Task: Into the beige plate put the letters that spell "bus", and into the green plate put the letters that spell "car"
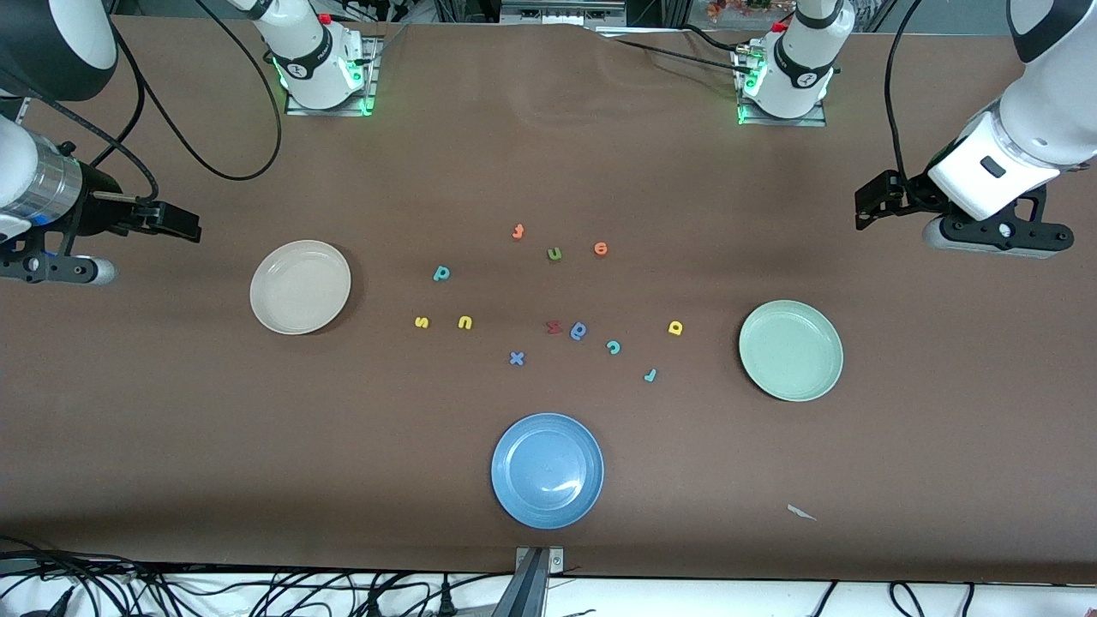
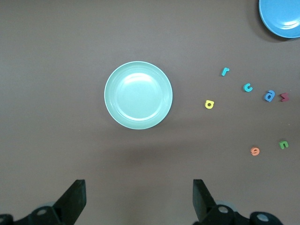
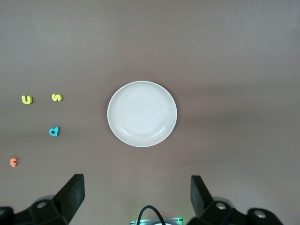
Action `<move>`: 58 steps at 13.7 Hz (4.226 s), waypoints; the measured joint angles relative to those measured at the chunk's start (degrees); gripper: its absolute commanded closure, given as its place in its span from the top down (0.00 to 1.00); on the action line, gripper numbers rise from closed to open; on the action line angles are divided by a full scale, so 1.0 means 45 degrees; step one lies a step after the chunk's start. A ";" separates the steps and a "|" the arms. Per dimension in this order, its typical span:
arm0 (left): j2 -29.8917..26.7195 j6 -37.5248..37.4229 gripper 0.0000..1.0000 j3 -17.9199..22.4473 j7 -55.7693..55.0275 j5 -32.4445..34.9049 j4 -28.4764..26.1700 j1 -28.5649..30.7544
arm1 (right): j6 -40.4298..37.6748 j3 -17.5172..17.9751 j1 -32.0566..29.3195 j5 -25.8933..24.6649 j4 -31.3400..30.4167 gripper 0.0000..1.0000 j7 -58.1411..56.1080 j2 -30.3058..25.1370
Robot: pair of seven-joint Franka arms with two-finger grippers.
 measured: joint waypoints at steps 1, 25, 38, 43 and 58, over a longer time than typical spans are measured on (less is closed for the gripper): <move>0.0000 0.0000 1.00 0.0000 0.0000 0.0000 0.0000 0.0000 | 0.0000 0.0000 0.0000 0.0000 0.0000 1.00 0.0000 0.0000; 0.4971 0.4384 1.00 -0.2623 0.3342 0.0002 0.0369 -0.0460 | 0.9193 0.0370 0.3489 0.0363 -0.4850 1.00 0.6017 0.2165; 0.9893 1.0791 0.94 -0.2461 0.5054 0.2771 0.0843 -0.1985 | 1.3806 0.0368 0.4538 0.0363 -0.5485 0.95 0.9124 0.5337; 1.0248 1.1312 0.67 -0.2382 0.5087 0.2809 0.0974 -0.1940 | 1.3607 0.0322 0.4789 0.0363 -0.5494 0.78 0.9224 0.5595; 1.0079 1.0827 0.00 -0.2363 0.5089 0.2814 0.1468 -0.1755 | 1.3282 0.0190 0.4743 0.0360 -0.5467 0.32 0.9066 0.5497</move>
